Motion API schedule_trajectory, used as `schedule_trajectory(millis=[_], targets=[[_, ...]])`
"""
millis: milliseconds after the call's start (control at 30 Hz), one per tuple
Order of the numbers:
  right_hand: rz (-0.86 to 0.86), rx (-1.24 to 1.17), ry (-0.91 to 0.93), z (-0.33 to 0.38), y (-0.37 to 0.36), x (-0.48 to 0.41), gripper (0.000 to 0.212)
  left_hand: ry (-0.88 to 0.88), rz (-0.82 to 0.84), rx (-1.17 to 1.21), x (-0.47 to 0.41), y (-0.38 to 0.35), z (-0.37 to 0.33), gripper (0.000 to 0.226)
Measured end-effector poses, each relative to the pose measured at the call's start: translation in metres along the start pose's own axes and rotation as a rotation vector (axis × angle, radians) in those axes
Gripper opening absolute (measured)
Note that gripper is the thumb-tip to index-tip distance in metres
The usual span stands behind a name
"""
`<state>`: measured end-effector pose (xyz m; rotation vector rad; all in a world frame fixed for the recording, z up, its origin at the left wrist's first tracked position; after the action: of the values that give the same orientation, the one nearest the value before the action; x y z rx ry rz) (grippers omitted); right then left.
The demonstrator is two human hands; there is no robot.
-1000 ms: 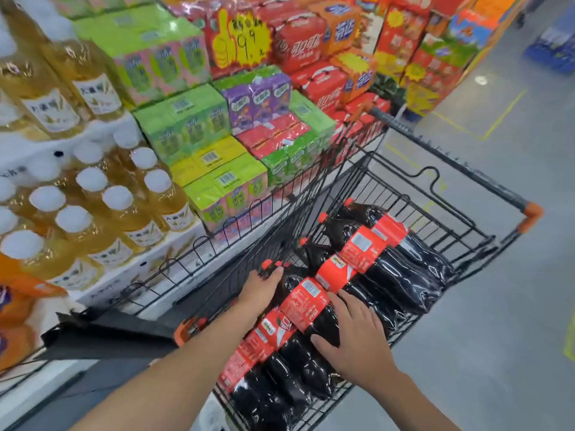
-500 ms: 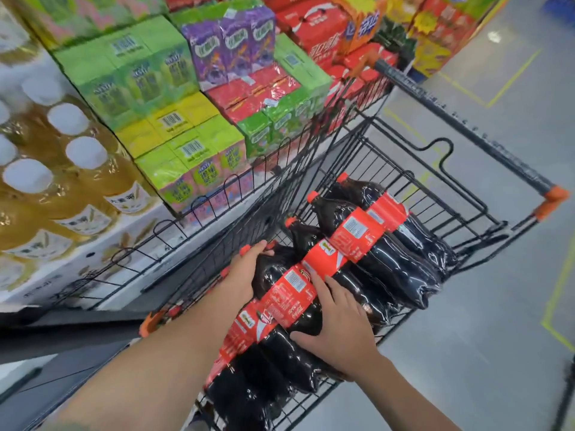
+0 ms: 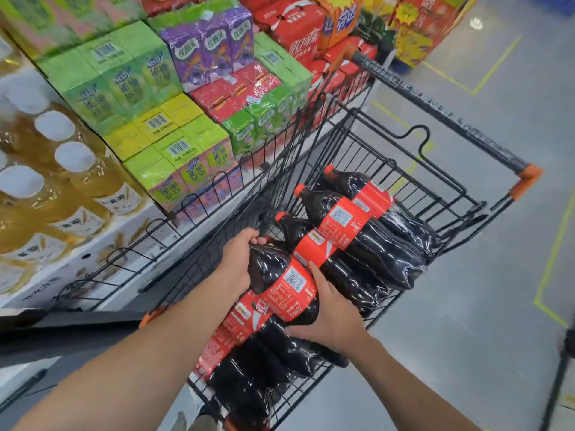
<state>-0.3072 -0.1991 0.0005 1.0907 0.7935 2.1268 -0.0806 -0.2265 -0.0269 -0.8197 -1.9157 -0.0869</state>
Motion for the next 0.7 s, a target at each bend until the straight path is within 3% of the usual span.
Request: schedule_trajectory(millis=[167, 367, 533, 700], targets=[[-0.053, -0.017, 0.047, 0.001, 0.002, 0.007, 0.126, -0.028, 0.029, 0.048, 0.019, -0.004, -0.004, 0.039], [-0.160, 0.002, 0.121, 0.024, 0.024, 0.018, 0.128, -0.144, 0.102, 0.029, 0.059, -0.014, -0.034, 0.044], [-0.280, 0.030, 0.207, 0.055, 0.067, 0.021, 0.125, -0.332, 0.200, 0.029, 0.109, -0.031, -0.080, 0.035], [-0.388, 0.042, 0.310, 0.095, 0.105, 0.027, 0.124, -0.513, 0.215, 0.051, 0.163, -0.037, -0.127, 0.042]])
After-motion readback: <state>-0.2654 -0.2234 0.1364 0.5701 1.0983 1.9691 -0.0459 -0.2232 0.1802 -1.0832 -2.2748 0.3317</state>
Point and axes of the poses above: each hand's wrist, its own x-axis away from the middle knuckle, its own y-axis out of the back of the hand, z = x × y, the point moved 1 cm from there along -x, towards the middle knuckle, and after that the axes turned 3 degrees about x, right-handed, at the moved point
